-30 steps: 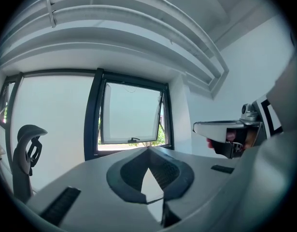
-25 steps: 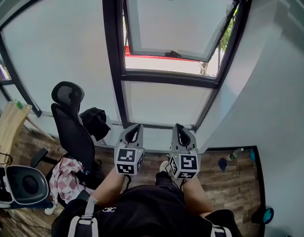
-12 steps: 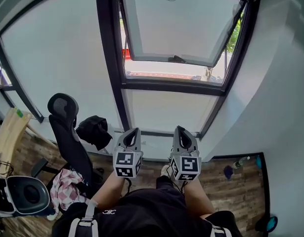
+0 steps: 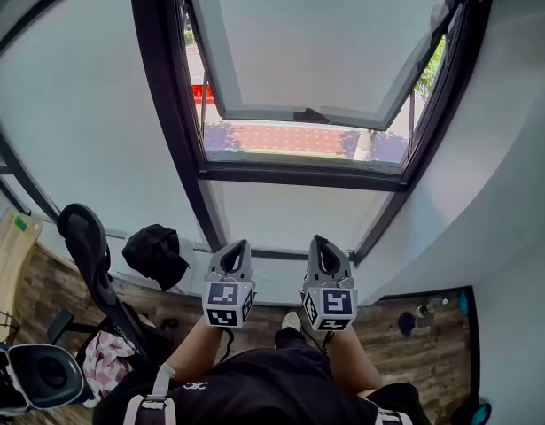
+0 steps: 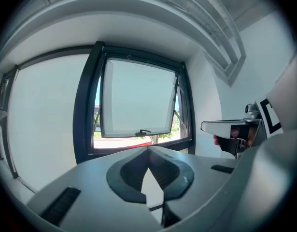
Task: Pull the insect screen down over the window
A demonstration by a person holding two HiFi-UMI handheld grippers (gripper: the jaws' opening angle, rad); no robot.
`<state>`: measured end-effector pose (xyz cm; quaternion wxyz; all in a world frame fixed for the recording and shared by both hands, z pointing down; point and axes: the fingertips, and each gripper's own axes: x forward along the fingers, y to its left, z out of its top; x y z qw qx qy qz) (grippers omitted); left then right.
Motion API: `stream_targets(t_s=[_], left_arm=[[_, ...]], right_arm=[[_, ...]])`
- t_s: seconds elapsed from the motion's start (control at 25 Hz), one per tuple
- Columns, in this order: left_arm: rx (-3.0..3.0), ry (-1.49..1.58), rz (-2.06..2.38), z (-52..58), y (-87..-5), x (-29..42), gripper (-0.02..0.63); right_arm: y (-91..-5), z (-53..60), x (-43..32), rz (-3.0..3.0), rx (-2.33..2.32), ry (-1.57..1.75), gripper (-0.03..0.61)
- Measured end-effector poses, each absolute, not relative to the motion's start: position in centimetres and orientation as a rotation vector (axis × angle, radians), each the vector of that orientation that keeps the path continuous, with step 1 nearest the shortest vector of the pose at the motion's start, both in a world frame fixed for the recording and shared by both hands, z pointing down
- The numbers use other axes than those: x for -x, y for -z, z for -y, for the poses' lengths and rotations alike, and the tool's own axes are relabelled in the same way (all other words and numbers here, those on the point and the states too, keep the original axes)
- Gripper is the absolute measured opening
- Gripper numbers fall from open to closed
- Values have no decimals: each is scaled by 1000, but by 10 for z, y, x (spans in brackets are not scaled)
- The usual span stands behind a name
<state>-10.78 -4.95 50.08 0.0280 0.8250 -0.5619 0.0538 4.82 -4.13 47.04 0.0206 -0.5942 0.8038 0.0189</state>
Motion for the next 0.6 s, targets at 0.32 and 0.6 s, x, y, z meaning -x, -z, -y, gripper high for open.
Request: stream_targets(t_s=[0.32, 0.6], left_arm=[[-2540, -198, 1764, 183, -484, 62, 14], [-2488, -201, 1840, 268, -467, 53, 14]], right_arm=[[-449, 171, -90, -2526, 1762, -60, 5], [-439, 268, -113, -2551, 1715, 14, 5]])
